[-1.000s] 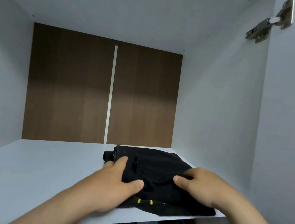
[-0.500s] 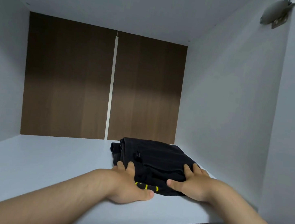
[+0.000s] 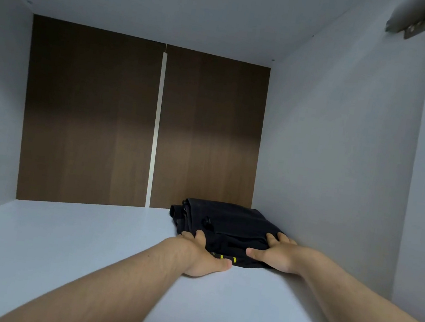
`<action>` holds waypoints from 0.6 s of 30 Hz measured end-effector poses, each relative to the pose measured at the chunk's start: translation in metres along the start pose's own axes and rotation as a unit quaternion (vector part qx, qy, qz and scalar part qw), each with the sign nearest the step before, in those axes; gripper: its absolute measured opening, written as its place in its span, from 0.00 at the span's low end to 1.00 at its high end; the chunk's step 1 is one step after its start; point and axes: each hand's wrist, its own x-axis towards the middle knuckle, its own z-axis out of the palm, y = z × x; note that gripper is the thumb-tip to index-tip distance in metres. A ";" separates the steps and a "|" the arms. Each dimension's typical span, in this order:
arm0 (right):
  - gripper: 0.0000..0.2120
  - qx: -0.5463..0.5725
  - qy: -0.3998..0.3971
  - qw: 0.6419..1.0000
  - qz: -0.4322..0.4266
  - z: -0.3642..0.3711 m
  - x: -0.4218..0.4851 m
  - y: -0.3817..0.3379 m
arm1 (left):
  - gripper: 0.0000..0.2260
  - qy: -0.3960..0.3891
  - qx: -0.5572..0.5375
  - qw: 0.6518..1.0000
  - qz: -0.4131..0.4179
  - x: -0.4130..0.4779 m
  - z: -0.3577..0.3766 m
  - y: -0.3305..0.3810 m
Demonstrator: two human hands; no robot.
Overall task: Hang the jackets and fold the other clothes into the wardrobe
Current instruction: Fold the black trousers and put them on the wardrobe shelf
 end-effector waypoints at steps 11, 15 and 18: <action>0.45 -0.023 0.027 0.999 0.006 0.005 0.032 -0.008 | 0.44 0.034 -0.017 0.999 -0.012 0.037 0.001 0.001; 0.45 -0.029 0.027 0.999 0.008 0.007 0.043 -0.010 | 0.44 0.035 -0.019 0.999 -0.016 0.049 -0.001 0.001; 0.45 -0.030 0.032 0.999 0.008 0.008 0.053 -0.012 | 0.45 0.038 -0.018 0.999 -0.020 0.058 -0.001 0.000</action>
